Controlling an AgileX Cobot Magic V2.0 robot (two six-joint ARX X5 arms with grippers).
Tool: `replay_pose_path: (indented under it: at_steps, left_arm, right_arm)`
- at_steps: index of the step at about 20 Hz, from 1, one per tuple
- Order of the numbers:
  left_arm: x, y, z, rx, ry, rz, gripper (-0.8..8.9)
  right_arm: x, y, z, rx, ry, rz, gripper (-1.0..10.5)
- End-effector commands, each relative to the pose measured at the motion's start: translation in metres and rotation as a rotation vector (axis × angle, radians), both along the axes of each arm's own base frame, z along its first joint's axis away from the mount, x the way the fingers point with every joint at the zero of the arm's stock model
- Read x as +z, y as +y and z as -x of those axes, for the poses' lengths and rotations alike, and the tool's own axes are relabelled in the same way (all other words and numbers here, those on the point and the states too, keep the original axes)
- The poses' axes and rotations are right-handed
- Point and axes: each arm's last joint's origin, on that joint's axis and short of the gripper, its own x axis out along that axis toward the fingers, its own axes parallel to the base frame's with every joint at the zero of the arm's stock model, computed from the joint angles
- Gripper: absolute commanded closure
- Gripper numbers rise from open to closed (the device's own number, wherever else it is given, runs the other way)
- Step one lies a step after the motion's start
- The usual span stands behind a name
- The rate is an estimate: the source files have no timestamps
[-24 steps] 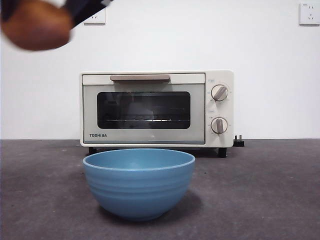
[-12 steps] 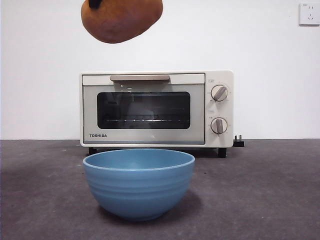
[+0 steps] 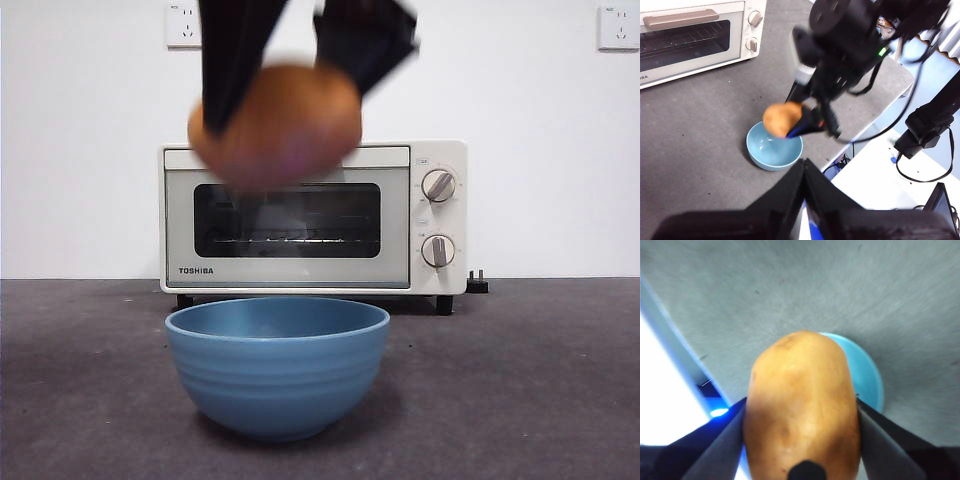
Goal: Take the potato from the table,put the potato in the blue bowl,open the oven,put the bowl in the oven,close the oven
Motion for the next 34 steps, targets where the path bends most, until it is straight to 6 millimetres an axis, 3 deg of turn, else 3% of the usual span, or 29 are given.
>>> replay_pose_path:
  at_steps: [1,4,12,21,27,34]
  left_arm:
    - [0.000,0.001,0.002,-0.002,-0.004,0.009,8.19]
    - [0.000,0.001,0.002,-0.002,-0.004,0.008,8.19]
    - [0.000,0.001,0.002,-0.023,-0.014,0.004,8.19]
    - [0.000,0.003,-0.001,0.080,-0.047,-0.057,8.19]
    - [0.000,0.003,-0.002,0.107,-0.057,-0.075,8.19]
    - [0.000,0.001,-0.006,0.092,-0.066,-0.102,8.19]
  right_arm:
    - [-0.026,0.007,-0.004,-0.035,0.017,-0.028,9.6]
    - [-0.044,0.005,-0.010,-0.111,0.038,-0.051,9.6]
    - [-0.053,-0.008,-0.032,-0.162,0.102,-0.054,9.6]
    - [-0.076,-0.002,-0.038,-0.172,0.153,0.007,9.4]
    - [-0.082,-0.001,-0.039,-0.187,0.178,0.018,6.2]
    - [-0.082,0.000,-0.038,-0.184,0.193,0.014,5.8]
